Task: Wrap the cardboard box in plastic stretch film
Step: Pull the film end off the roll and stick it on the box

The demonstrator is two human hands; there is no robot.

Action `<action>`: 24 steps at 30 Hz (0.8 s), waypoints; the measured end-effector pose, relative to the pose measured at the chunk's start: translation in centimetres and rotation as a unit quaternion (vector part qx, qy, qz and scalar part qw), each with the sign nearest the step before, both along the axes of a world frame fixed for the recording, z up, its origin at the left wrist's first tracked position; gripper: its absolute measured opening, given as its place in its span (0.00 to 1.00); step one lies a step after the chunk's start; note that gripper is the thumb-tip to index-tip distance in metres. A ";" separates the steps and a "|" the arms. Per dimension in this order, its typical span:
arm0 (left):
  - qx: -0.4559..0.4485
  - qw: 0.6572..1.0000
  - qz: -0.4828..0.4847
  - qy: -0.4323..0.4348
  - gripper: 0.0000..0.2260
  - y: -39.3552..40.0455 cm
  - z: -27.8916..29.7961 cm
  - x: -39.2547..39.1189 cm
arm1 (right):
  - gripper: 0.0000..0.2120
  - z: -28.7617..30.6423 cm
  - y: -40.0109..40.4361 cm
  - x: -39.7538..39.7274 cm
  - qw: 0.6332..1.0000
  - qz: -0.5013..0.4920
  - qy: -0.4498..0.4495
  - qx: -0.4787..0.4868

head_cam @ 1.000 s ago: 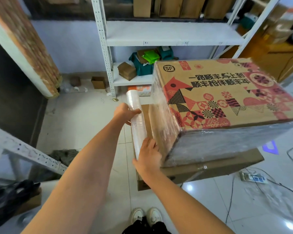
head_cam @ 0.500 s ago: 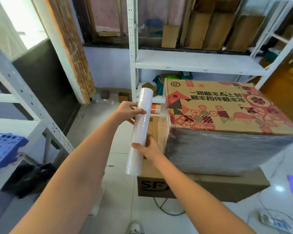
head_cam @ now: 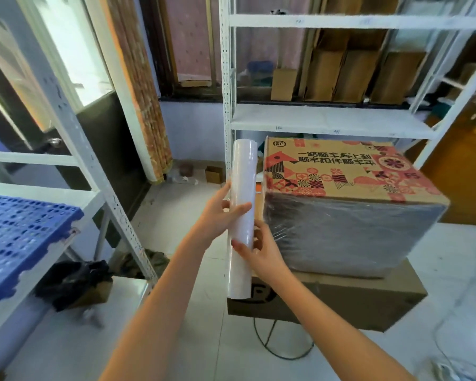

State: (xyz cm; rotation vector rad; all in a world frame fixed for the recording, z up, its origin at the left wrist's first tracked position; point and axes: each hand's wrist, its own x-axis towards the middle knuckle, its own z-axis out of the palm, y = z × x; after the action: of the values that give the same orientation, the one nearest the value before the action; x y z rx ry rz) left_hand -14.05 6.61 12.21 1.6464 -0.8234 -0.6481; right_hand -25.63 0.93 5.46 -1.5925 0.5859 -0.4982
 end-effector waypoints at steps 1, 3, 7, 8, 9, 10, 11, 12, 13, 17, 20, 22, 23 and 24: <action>-0.009 0.999 -0.020 0.025 0.27 0.3 0.0 -0.4 | 0.16 0.4 -0.1 -0.9 0.999 -0.002 -0.011 0.047; -0.020 0.995 -0.058 0.077 0.27 0.8 0.0 -1.1 | 0.18 1.1 -0.3 -2.4 0.981 -0.017 -0.039 0.191; -0.063 0.983 -0.088 0.147 0.26 1.1 -0.4 -3.6 | 0.28 2.4 0.5 -4.6 0.952 -0.015 -0.066 0.298; -0.067 0.981 -0.090 0.156 0.26 1.0 -0.5 -4.2 | 0.29 2.6 0.9 -5.0 0.953 -0.023 -0.068 0.295; -0.064 0.981 -0.093 0.157 0.26 1.1 -0.4 -4.8 | 0.29 2.8 1.3 -5.5 0.957 -0.039 -0.070 0.278; -0.055 0.983 -0.100 0.144 0.27 1.1 -0.2 -5.4 | 0.27 3.0 1.7 -6.0 0.964 -0.055 -0.071 0.252; -0.047 0.986 -0.108 0.119 0.27 1.2 0.2 -6.0 | 0.25 3.1 2.1 -6.6 0.970 -0.073 -0.073 0.221; -0.043 0.989 -0.114 0.087 0.27 1.3 0.5 -6.6 | 0.23 3.2 2.5 -7.2 0.974 -0.090 -0.077 0.192; -0.050 0.991 -0.111 0.053 0.27 1.3 0.9 -7.3 | 0.21 3.1 3.0 -7.8 0.978 -0.104 -0.082 0.163; -0.069 0.987 0.027 -0.142 0.20 1.5 1.4 -10.6 | 0.17 2.4 4.4 -9.7 0.977 -0.132 -0.129 0.103; -0.077 0.977 0.063 -0.191 0.10 1.3 1.1 -12.8 | 0.20 2.4 4.5 -10.5 0.973 -0.161 -0.145 0.077; -0.081 0.981 0.057 -0.169 0.06 0.9 1.3 -13.8 | 0.22 2.5 3.9 -11.2 0.972 -0.171 -0.148 0.058; -0.080 0.981 0.055 -0.169 0.05 0.7 1.4 -14.2 | 0.22 2.6 3.6 -11.6 0.973 -0.172 -0.147 0.051; -0.077 0.980 0.055 -0.175 0.04 0.3 1.6 -14.5 | 0.22 2.7 3.2 -12.0 0.973 -0.171 -0.145 0.047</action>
State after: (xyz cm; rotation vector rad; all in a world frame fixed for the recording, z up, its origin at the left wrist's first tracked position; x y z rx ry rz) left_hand -28.57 6.93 13.78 1.6726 -0.9996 -0.2104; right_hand -37.61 4.11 8.20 -1.3017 0.6519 -0.9299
